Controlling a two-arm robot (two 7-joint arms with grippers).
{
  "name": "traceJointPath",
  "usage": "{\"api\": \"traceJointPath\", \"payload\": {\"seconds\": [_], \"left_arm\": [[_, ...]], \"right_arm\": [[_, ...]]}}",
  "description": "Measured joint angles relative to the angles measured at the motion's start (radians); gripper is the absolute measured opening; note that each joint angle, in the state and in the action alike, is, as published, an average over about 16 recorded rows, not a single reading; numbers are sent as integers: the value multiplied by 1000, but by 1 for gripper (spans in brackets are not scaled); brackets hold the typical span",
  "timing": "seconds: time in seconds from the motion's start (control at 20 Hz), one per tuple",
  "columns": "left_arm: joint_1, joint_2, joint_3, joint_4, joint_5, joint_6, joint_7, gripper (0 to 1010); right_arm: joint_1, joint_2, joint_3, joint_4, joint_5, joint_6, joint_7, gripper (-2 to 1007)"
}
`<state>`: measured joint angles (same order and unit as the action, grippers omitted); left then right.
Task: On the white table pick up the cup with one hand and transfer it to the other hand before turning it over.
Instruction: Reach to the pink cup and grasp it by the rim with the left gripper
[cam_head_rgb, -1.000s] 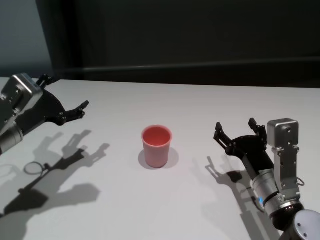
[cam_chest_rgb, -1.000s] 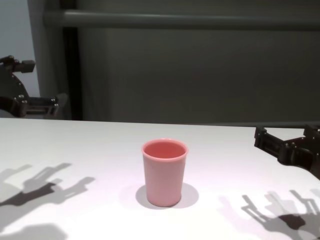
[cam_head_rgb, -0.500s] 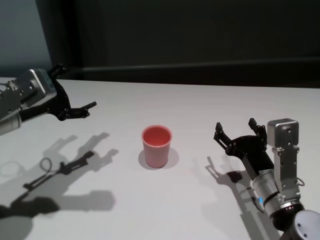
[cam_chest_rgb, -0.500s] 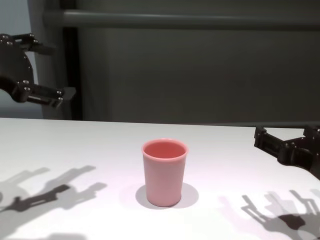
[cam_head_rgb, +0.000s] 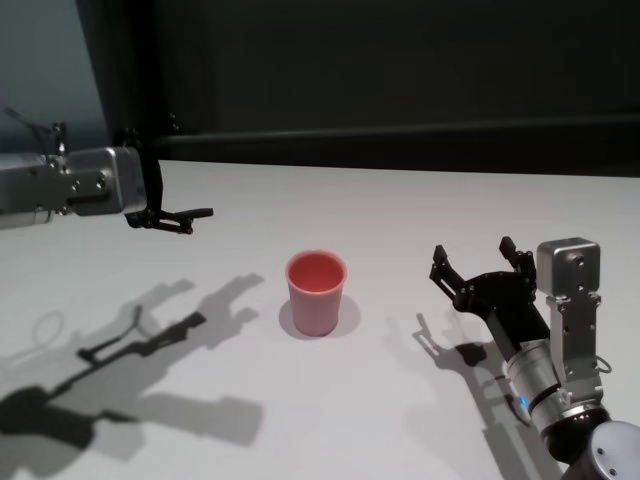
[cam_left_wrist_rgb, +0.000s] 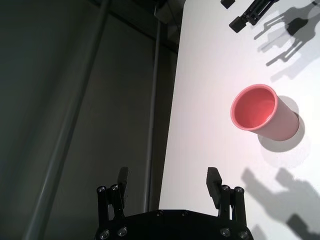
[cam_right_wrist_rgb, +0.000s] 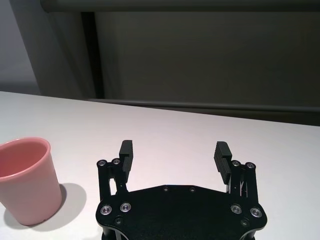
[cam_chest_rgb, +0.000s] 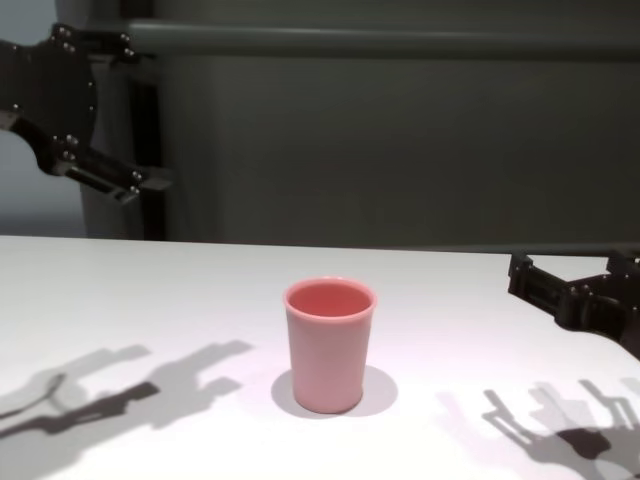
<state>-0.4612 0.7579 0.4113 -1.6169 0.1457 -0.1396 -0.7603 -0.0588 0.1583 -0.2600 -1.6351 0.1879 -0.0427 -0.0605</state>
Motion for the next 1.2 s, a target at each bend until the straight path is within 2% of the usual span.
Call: {"api": "traceJointPath", "payload": {"seconds": [0.3, 0.55, 0.85, 1.2], "left_arm": [[-115, 15, 92, 8, 58, -56, -118, 1003], [-198, 8, 171, 31, 104, -99, -208, 1003], [-274, -22, 261, 75, 157, -143, -290, 1003], [-350, -75, 358, 139, 214, -195, -371, 1003]], "right_arm": [[0, 0, 0, 0, 0, 0, 0, 1000], [0, 0, 0, 0, 0, 0, 0, 1000], [0, 0, 0, 0, 0, 0, 0, 1000], [0, 0, 0, 0, 0, 0, 0, 1000]]}}
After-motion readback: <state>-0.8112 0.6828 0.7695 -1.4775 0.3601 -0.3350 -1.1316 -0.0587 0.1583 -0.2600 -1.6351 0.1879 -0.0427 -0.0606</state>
